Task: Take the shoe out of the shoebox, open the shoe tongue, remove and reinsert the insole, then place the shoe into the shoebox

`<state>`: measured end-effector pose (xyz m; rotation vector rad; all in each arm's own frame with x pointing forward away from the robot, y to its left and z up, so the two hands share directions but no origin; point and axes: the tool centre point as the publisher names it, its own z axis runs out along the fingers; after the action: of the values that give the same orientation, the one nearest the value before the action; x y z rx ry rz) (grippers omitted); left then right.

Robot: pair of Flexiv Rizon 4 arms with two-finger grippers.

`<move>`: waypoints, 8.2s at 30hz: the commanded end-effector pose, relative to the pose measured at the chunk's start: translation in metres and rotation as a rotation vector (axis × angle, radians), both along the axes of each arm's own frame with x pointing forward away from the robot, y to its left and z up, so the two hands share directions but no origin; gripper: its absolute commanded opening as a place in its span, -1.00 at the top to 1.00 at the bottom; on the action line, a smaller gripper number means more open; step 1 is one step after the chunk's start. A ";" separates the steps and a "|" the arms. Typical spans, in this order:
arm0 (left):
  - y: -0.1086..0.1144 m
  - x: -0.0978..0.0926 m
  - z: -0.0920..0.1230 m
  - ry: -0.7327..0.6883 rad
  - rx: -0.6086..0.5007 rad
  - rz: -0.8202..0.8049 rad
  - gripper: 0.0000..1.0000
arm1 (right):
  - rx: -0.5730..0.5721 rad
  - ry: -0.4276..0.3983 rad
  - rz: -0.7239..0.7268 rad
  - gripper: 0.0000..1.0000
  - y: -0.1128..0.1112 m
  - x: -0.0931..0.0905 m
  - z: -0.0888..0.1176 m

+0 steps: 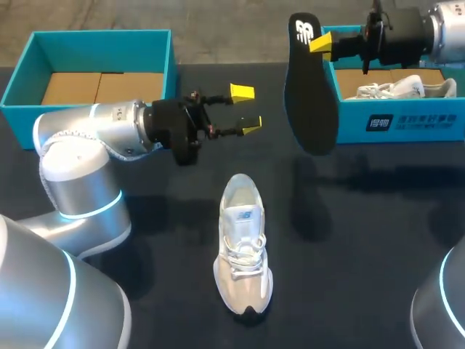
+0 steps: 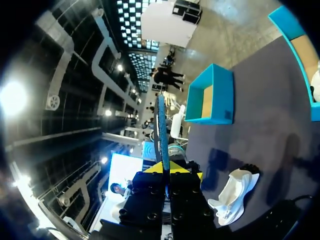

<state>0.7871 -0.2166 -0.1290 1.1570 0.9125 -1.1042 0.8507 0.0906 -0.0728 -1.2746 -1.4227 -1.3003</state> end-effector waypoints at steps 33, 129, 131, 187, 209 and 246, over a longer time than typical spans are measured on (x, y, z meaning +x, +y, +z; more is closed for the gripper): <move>-0.036 0.017 -0.009 -0.050 0.025 0.033 -0.97 | 0.029 0.126 -0.023 1.00 0.026 0.025 -0.041; 0.060 0.004 -0.008 0.797 0.155 -0.069 1.00 | 0.100 0.148 0.080 -1.00 0.023 -0.057 -0.071; 0.066 0.001 0.000 0.882 0.158 -0.082 1.00 | 0.100 0.148 0.080 -1.00 0.023 -0.057 -0.071; 0.078 -0.015 -0.010 2.539 -0.054 -0.520 1.00 | 0.100 0.148 0.080 -1.00 0.023 -0.057 -0.071; 0.062 -0.006 -0.035 2.749 -0.087 -0.510 1.00 | 0.100 0.148 0.080 -1.00 0.023 -0.057 -0.071; 0.054 0.021 -0.077 3.128 -0.213 -0.648 1.00 | 0.055 0.151 0.083 -1.00 0.021 -0.056 -0.073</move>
<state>0.8078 -0.1630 -0.2047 1.0863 -1.0951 1.5292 0.7945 0.1120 -0.1466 -1.2182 -1.2904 -1.1772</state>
